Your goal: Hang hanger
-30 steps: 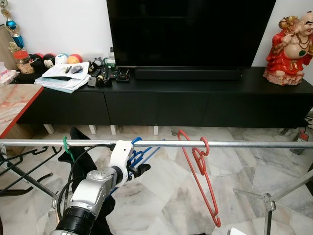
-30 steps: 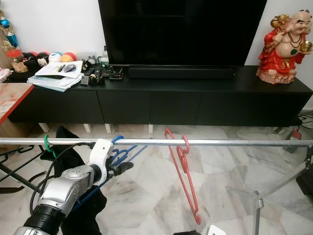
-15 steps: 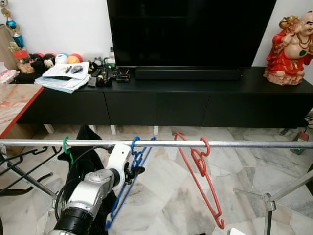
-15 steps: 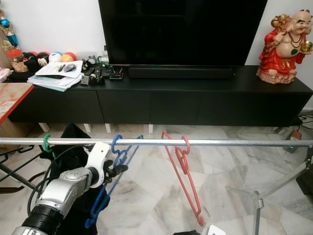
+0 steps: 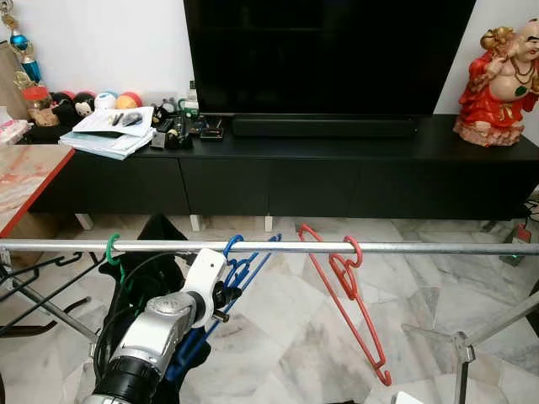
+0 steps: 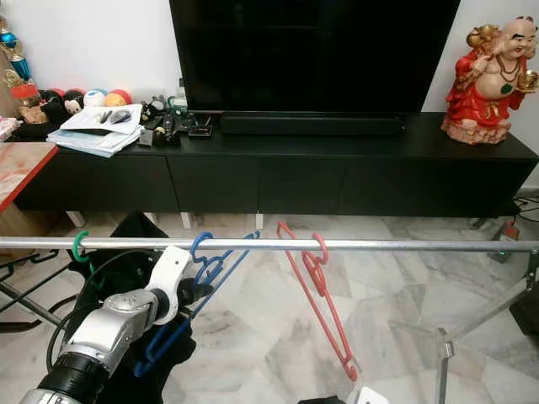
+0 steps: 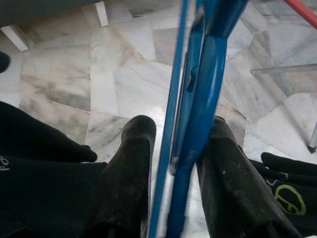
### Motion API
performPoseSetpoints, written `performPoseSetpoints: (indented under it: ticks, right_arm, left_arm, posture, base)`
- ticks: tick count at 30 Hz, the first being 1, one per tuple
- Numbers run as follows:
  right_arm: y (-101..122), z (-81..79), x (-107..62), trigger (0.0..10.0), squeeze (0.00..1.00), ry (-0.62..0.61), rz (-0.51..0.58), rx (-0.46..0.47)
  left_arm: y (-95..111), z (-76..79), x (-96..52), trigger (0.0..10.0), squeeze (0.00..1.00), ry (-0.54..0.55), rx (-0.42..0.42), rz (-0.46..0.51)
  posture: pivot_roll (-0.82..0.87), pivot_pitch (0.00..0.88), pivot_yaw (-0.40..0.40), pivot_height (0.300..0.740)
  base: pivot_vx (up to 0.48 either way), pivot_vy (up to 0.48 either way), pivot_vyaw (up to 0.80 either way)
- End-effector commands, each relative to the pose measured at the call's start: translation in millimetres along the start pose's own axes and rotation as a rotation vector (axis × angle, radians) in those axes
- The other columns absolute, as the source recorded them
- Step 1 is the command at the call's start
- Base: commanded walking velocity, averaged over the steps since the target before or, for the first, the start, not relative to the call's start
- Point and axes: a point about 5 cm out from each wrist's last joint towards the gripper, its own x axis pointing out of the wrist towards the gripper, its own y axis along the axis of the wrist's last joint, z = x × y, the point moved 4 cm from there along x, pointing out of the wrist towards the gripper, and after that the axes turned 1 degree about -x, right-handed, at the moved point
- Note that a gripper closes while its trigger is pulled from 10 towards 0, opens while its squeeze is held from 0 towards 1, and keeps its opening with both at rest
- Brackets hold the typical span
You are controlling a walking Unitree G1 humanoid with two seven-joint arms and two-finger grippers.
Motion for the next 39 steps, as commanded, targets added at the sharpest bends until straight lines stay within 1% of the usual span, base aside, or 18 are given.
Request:
performPoseSetpoints:
  ticks: [1,5,8,13,16,17,18,19,22,24,26,29,30,32,33,34,36,39]
  right_arm:
    - [-2.3,-0.2,-0.3,10.0,0.00,0.002,-0.009,-0.007]
    - [-1.9,0.0,-0.2,10.0,0.00,0.003,-0.009,-0.007]
    - [-1.2,0.8,-0.1,10.0,0.00,0.001,-0.009,-0.009]
    - [-1.2,1.4,-0.1,10.0,0.00,0.001,-0.009,-0.012]
    - [-1.0,2.3,-0.1,10.0,0.00,0.002,-0.010,-0.016]
    - [-1.0,2.3,-0.1,10.0,0.00,0.002,-0.010,-0.016]
    - [-0.9,2.6,-0.1,10.0,0.00,0.002,-0.010,-0.018]
    - [-0.8,3.4,-0.1,10.0,0.00,0.000,-0.010,-0.020]
    - [-0.7,4.1,-0.1,10.0,0.00,0.000,-0.010,-0.023]
    - [-0.7,4.9,-0.1,10.0,0.00,-0.002,-0.011,-0.024]
    - [-0.7,5.2,-0.2,10.0,0.00,-0.002,-0.011,-0.024]
    - [-1.0,6.0,-0.2,10.0,0.00,-0.004,-0.013,-0.027]
    - [-1.2,6.4,-0.3,10.0,0.00,-0.004,-0.014,-0.028]
    - [-1.5,6.6,-0.3,10.0,0.00,-0.003,-0.015,-0.030]
    - [-1.5,6.6,-0.3,10.0,0.00,-0.003,-0.015,-0.030]
    - [-1.5,6.8,-0.4,10.0,0.00,-0.004,-0.016,-0.030]
    - [-1.6,7.0,-0.4,10.0,0.00,-0.004,-0.016,-0.031]
    - [-1.4,7.1,-0.3,10.0,0.00,-0.004,-0.016,-0.032]
  left_arm:
    - [-3.7,-3.0,0.1,0.0,0.00,0.019,0.016,-0.009]
    - [-7.5,-5.9,-0.4,0.0,0.00,0.044,-0.008,0.003]
    - [-7.2,-10.5,-3.2,0.0,0.00,0.067,-0.035,0.031]
    - [-6.5,-12.9,-5.4,0.0,0.00,0.077,-0.048,0.052]
    - [-2.4,-17.1,-9.5,0.0,0.00,0.097,-0.072,0.102]
    - [-2.4,-17.1,-9.5,0.0,0.00,0.097,-0.072,0.102]
    - [0.0,-18.6,-10.9,0.0,0.00,0.106,-0.077,0.121]
    - [4.4,-20.5,-13.9,0.0,0.00,0.120,-0.090,0.163]
    - [8.4,-21.8,-16.6,0.0,0.00,0.128,-0.104,0.200]
    - [13.7,-24.1,-21.3,0.0,0.00,0.137,-0.114,0.246]
    - [14.2,-24.5,-22.2,0.0,0.00,0.139,-0.113,0.253]
    - [15.1,-27.7,-29.4,0.0,0.00,0.145,-0.129,0.290]
    - [16.1,-28.0,-35.6,0.0,0.00,0.135,-0.133,0.316]
    - [14.1,-26.7,-41.7,0.0,0.00,0.119,-0.116,0.333]
    - [14.1,-26.7,-41.7,0.0,0.00,0.119,-0.116,0.333]
    - [10.1,-23.0,-46.3,0.0,0.00,0.093,-0.080,0.335]
    - [-0.4,-20.8,-52.1,0.0,0.00,0.077,-0.078,0.319]
    - [-12.8,-19.3,-57.5,0.0,0.00,0.068,-0.010,0.282]
  posture:
    - [0.11,0.000,0.013,0.740]
    - [0.11,0.000,0.009,0.740]
    - [0.11,0.000,0.006,0.740]
    - [0.11,0.000,0.002,0.740]
    - [0.11,0.000,-0.001,0.740]
    - [0.11,0.000,-0.001,0.740]
    - [0.11,0.000,-0.002,0.740]
    - [0.11,0.000,-0.004,0.740]
    - [0.11,0.000,-0.005,0.740]
    - [0.11,0.000,-0.005,0.740]
    - [0.11,0.000,-0.005,0.740]
    - [0.11,0.000,-0.006,0.740]
    - [0.11,0.000,-0.006,0.740]
    - [0.11,0.000,-0.003,0.740]
    - [0.11,0.000,-0.003,0.740]
    - [0.11,0.000,-0.004,0.740]
    - [0.11,0.000,-0.004,0.740]
    - [0.12,0.000,-0.005,0.740]
  base:
    - [0.000,0.000,0.00]
    - [0.000,0.000,0.00]
    - [0.000,0.000,0.00]
    - [0.000,0.000,0.00]
    - [0.000,0.000,0.00]
    - [0.000,0.000,0.00]
    - [0.000,0.000,0.00]
    - [0.000,0.000,0.00]
    - [0.000,0.000,0.00]
    - [0.000,0.000,0.00]
    - [0.000,0.000,0.00]
    - [0.000,0.000,0.00]
    - [0.000,0.000,0.00]
    - [0.000,0.000,0.00]
    - [0.000,0.000,0.00]
    - [0.000,0.000,0.00]
    - [0.000,0.000,0.00]
    - [0.000,0.000,0.00]
